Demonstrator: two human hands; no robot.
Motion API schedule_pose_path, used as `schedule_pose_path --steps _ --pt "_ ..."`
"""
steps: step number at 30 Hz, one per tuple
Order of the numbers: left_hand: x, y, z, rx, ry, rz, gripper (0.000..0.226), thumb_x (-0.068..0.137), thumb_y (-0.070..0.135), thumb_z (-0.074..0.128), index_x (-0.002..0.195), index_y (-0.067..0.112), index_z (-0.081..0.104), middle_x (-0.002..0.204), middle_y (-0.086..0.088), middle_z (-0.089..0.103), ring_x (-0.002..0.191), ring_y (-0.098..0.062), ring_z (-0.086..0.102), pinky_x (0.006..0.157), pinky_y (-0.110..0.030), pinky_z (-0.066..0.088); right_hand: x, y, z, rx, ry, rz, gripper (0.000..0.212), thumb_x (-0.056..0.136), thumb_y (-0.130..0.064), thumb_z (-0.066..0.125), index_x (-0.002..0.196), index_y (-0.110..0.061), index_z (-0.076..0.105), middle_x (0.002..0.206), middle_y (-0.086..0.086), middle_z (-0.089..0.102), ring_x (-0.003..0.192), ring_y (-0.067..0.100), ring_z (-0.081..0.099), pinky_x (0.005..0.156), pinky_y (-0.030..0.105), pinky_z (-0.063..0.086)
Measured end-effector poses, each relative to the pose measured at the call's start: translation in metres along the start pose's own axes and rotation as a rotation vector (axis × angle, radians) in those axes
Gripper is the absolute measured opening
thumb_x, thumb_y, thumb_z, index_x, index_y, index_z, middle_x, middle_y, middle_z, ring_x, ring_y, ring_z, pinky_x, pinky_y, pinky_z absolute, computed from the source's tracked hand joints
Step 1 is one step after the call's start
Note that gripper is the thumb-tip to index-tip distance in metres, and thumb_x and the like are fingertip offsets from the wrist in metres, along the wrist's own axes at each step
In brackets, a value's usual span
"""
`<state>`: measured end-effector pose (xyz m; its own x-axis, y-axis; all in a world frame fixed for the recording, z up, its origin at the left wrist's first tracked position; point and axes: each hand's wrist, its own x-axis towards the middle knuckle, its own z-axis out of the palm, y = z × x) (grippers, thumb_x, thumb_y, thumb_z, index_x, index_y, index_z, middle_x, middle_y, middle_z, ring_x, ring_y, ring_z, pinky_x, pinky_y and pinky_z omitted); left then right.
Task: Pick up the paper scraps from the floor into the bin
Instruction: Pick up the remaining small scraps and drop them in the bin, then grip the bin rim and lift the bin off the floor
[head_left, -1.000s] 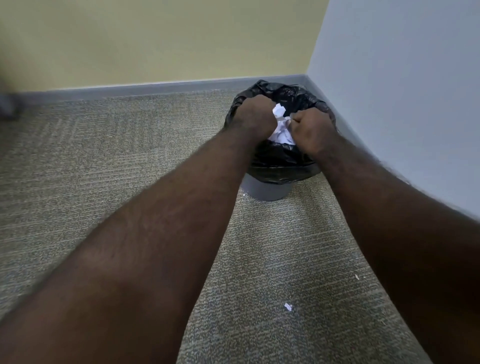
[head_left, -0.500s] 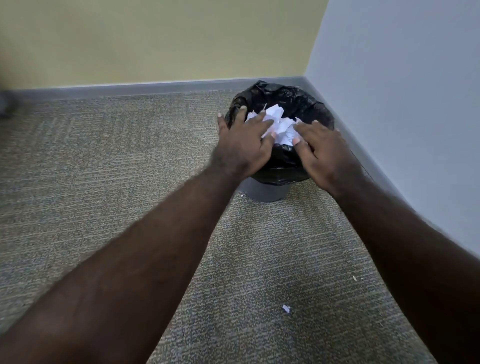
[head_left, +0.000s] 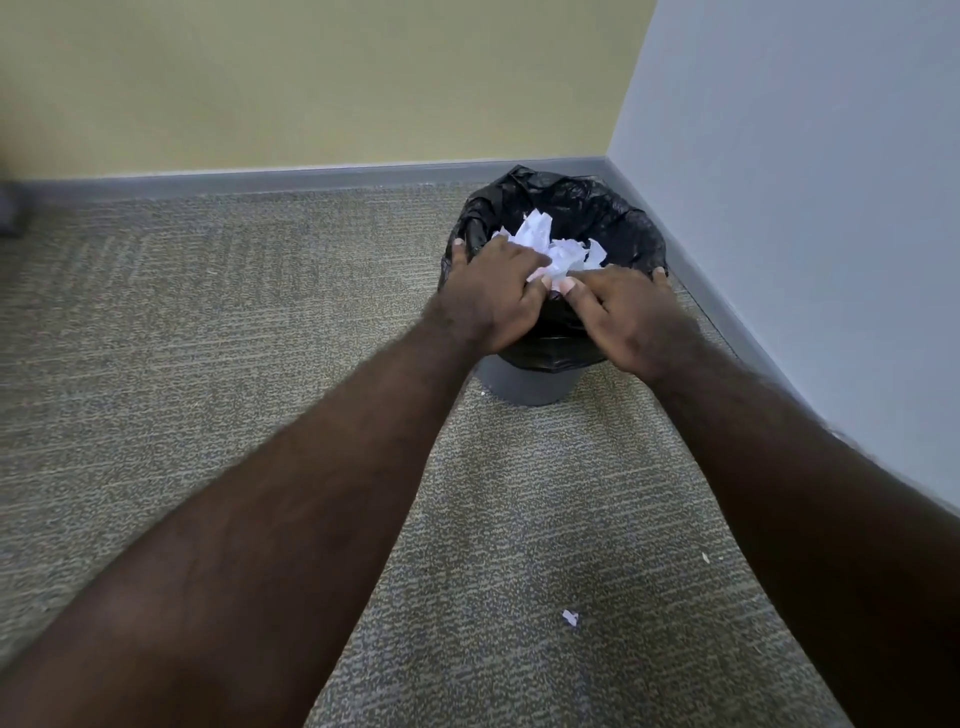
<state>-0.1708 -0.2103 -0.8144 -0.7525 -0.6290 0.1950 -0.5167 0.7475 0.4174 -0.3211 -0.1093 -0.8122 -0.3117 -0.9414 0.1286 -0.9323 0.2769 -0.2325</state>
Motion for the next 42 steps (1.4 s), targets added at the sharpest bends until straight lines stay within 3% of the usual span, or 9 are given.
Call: schedule_pose_path --steps 7,10,12,14,18,23,33,39,42 --pt "-0.027 -0.014 0.0 -0.335 0.452 -0.199 0.035 0.094 0.022 0.048 0.127 0.016 0.058 0.131 -0.003 0.054 0.121 -0.015 0.047 0.106 -0.036 0.042 -0.017 0.014 -0.005 0.219 0.408 0.113 0.042 0.099 -0.04 0.037 0.125 -0.018 0.062 0.124 0.005 0.061 0.115 0.02 0.053 0.101 0.04 0.043" --pt "-0.029 -0.021 0.0 -0.479 0.517 -0.438 0.028 0.093 0.014 0.052 0.12 0.015 0.059 0.116 -0.001 0.057 0.098 -0.008 0.055 0.066 -0.002 0.043 -0.025 0.018 -0.01 0.326 0.51 0.266 0.031 0.097 -0.03 0.05 0.118 -0.013 0.065 0.108 0.001 0.06 0.096 0.012 0.053 0.088 0.018 0.041" --pt "-0.025 -0.027 0.001 -0.664 0.511 -0.605 0.02 0.09 0.011 0.052 0.109 0.016 0.059 0.092 0.003 0.061 0.076 -0.006 0.056 0.049 -0.01 0.043 -0.024 0.024 -0.009 0.442 0.483 0.421 0.027 0.095 -0.029 0.055 0.116 -0.013 0.062 0.097 -0.005 0.059 0.087 0.011 0.052 0.076 0.01 0.039" --pt "-0.018 -0.03 0.003 -0.796 0.471 -0.727 0.011 0.083 0.017 0.052 0.091 0.02 0.059 0.077 0.004 0.059 0.068 -0.016 0.055 0.053 -0.025 0.044 -0.02 0.03 -0.007 0.585 0.406 0.612 0.039 0.089 -0.045 0.057 0.116 -0.017 0.058 0.101 0.001 0.063 0.089 0.018 0.059 0.081 0.024 0.047" --pt "-0.007 -0.024 -0.001 -0.967 0.345 -0.849 0.025 0.087 0.034 0.055 0.086 0.01 0.064 0.081 -0.007 0.063 0.06 -0.019 0.053 0.052 -0.023 0.037 -0.011 0.031 -0.008 0.908 0.184 0.744 0.043 0.09 -0.056 0.052 0.096 -0.014 0.061 0.081 0.003 0.064 0.055 0.015 0.055 0.055 0.027 0.051" --pt "0.001 -0.014 -0.005 -0.966 0.23 -0.91 0.068 0.071 0.061 0.053 0.115 0.01 0.066 0.111 -0.012 0.072 0.109 -0.033 0.066 0.094 -0.047 0.052 -0.004 0.026 -0.013 1.025 0.084 0.83 0.04 0.091 -0.058 0.051 0.107 -0.023 0.062 0.079 0.001 0.065 0.041 0.006 0.042 0.043 0.015 0.041" --pt "0.004 -0.012 0.001 -0.981 0.252 -0.894 0.055 0.076 0.053 0.061 0.109 0.009 0.068 0.104 -0.011 0.074 0.109 -0.031 0.066 0.093 -0.048 0.053 0.001 0.027 -0.003 1.103 0.061 0.854 0.041 0.09 -0.056 0.054 0.111 -0.022 0.062 0.08 0.001 0.069 0.037 0.003 0.043 0.043 0.014 0.042" --pt "0.01 -0.015 0.003 -1.064 0.251 -0.837 0.025 0.087 0.04 0.063 0.078 0.016 0.063 0.067 -0.001 0.06 0.053 -0.016 0.052 0.05 -0.023 0.041 0.006 0.027 -0.001 1.127 0.043 0.857 0.044 0.091 -0.054 0.056 0.114 -0.018 0.062 0.084 0.006 0.076 0.032 0.003 0.045 0.04 0.017 0.043" --pt "0.015 -0.014 0.004 -1.085 0.264 -0.828 0.02 0.088 0.032 0.067 0.079 0.015 0.062 0.08 -0.005 0.066 0.062 -0.017 0.06 0.052 -0.025 0.05 0.008 0.026 -0.002 1.135 0.024 0.861 0.039 0.091 -0.054 0.055 0.107 -0.018 0.061 0.081 0.008 0.076 0.031 0.003 0.044 0.04 0.017 0.043"
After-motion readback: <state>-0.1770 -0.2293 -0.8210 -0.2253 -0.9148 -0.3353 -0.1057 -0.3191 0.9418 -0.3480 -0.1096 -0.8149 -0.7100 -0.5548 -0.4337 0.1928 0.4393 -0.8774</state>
